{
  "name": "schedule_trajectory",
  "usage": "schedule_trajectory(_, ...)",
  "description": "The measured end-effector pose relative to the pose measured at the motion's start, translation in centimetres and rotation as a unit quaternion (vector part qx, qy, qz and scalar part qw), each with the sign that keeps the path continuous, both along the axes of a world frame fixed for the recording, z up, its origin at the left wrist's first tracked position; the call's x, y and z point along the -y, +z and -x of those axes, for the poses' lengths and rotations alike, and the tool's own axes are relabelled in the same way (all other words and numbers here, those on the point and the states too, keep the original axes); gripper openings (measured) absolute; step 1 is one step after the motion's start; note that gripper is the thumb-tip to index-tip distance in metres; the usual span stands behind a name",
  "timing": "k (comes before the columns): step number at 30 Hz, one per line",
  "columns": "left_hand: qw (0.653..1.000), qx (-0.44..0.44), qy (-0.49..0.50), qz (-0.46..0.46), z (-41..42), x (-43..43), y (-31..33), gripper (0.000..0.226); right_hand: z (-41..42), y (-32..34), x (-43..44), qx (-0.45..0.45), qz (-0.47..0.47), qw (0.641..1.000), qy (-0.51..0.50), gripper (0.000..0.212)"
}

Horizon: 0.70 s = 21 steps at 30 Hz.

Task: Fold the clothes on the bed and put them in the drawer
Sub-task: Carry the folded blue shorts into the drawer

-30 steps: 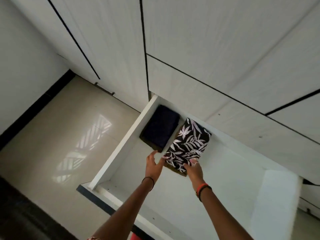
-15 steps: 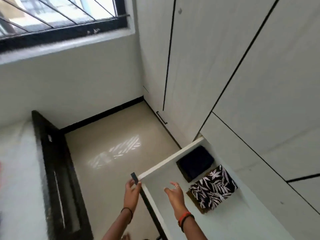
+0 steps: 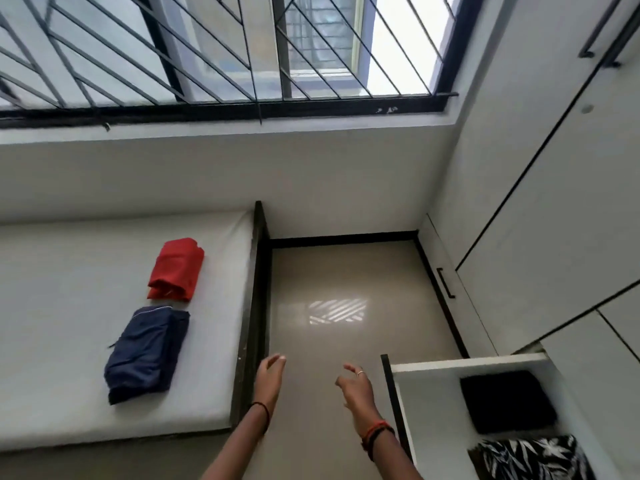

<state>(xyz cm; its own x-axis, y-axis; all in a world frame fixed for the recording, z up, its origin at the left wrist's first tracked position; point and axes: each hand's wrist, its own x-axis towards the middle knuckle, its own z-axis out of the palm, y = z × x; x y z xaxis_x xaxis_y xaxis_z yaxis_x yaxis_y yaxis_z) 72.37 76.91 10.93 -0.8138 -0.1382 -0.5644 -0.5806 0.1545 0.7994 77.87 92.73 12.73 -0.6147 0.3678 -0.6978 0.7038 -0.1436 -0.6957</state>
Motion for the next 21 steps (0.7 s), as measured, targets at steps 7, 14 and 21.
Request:
schedule_trajectory(7, 0.997, 0.022, 0.077, -0.014, -2.7, 10.0, -0.1, 0.024, 0.2, 1.6, 8.5, -0.003, 0.021, 1.0, 0.019, 0.041)
schedule_trajectory(14, 0.989, 0.033, 0.145, -0.026, -3.2, 17.1, -0.2, 0.023, 1.4, 1.8, 15.5, -0.006, 0.065, 0.997, 0.044, 0.041)
schedule_trajectory(21, 0.981, 0.022, 0.182, -0.069, -0.3, 20.5, 0.1, 0.025, 4.7, 2.6, 20.3, -0.01, 0.079, 0.993, 0.092, 0.043)
